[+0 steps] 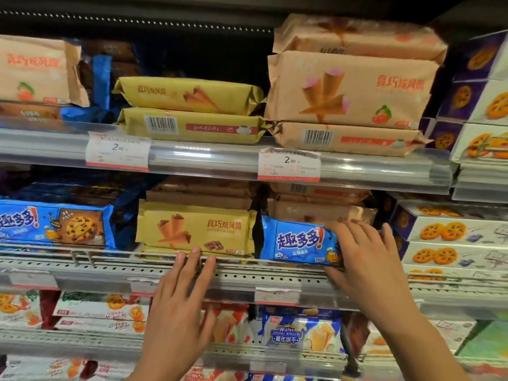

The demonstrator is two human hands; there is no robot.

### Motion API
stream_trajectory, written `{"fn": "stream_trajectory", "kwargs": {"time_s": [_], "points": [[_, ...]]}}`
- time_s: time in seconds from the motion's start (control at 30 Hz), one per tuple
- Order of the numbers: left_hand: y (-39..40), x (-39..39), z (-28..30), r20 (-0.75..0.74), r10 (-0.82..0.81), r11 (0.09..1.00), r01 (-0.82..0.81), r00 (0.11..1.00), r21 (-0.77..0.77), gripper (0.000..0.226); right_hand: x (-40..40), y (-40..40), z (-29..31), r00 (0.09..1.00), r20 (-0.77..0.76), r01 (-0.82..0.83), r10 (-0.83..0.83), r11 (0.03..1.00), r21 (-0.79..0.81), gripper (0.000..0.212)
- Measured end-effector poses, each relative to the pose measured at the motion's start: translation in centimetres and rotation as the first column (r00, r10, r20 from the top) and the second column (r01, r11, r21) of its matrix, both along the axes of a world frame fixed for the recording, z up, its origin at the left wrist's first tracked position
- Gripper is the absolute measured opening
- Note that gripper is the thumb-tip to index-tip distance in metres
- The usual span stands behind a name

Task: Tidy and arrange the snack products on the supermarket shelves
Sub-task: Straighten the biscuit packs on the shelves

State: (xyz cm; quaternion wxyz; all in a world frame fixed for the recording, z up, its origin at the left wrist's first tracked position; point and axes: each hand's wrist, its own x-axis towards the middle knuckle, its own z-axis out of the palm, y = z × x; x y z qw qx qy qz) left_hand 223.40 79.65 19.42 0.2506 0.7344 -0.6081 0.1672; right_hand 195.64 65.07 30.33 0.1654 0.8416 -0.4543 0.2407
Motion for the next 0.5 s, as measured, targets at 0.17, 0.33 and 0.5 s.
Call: {"fn": "stream_trajectory", "kwargs": {"time_s": [0.17,0.33,0.5], "points": [[0.0,-0.1,0.3,-0.010,0.020,0.999,-0.020,1.000,0.033,0.081,-2.2,0.1,0.6,0.999,0.000,-0.053,0.053,0.998,-0.039,0.080],[0.0,-0.6,0.8,-0.110,0.017,1.000,-0.016,0.994,0.006,0.080,-4.3,0.2,0.9,0.957,0.134,-0.246,0.259,0.963,-0.106,0.075],[0.3,-0.9,1.5,-0.135,0.022,1.000,-0.022,0.991,0.003,0.082,-3.3,1.3,3.0,0.841,0.139,-0.497,0.523,0.848,-0.181,0.072]]}}
